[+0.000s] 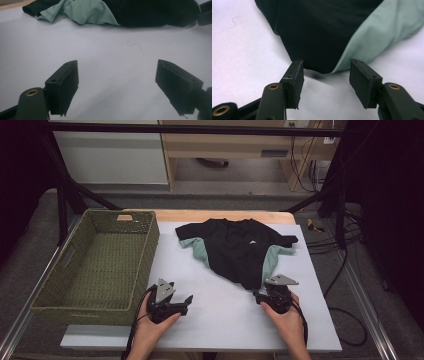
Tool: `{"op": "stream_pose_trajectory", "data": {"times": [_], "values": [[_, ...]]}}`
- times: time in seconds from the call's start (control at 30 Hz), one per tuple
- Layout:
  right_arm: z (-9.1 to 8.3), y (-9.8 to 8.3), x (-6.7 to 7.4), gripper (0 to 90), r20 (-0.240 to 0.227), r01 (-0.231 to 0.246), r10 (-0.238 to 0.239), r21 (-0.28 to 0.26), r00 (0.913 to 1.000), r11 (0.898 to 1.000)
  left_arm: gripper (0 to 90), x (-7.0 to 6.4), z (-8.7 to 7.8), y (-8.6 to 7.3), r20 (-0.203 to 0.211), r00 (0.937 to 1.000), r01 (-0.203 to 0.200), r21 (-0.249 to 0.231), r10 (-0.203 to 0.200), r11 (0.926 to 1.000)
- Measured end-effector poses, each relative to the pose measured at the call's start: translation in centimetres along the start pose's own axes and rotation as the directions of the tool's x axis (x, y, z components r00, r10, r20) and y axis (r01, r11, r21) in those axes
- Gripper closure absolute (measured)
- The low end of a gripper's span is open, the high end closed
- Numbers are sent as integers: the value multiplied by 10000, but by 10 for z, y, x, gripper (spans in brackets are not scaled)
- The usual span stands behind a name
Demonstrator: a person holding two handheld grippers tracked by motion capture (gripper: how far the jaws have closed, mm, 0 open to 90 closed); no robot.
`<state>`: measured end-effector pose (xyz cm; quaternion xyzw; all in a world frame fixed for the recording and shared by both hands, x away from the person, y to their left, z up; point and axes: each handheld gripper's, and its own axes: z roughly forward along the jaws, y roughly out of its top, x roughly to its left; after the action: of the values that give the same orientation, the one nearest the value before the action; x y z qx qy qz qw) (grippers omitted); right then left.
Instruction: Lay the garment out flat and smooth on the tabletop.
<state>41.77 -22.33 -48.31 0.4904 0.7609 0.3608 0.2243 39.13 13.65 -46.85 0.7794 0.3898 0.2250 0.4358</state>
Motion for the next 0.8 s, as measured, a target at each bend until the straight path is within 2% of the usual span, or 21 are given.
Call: {"op": "stream_pose_trajectory", "data": {"times": [0.1,0.13,0.23,0.3,0.5,0.67,0.8], "values": [[6,1,4,436,23,208,-209,195,9998,9996,181,1,1,-1,48,10000,9,80,-9,10000],[7,2,5,459,30,240,-241,165,9997,9996,180,1,1,-1,44,10000,22,81,-22,10000],[9,4,6,560,178,306,-308,109,9994,9995,179,2,1,-1,63,10000,1,87,-2,10000],[9,5,6,659,296,421,-422,49,9987,9991,179,2,1,-1,74,10000,-20,72,19,10000],[9,10,3,825,347,499,-489,-280,9982,9984,179,5,-1,-1,29,10000,46,42,-47,10000],[2,10,3,847,374,595,-574,-574,9976,9966,180,9,-3,0,-3,9999,160,-53,-160,9999],[-9,12,4,853,177,533,-519,-882,9985,9947,181,10,-4,0,-31,9998,178,-87,-178,9998]]}}
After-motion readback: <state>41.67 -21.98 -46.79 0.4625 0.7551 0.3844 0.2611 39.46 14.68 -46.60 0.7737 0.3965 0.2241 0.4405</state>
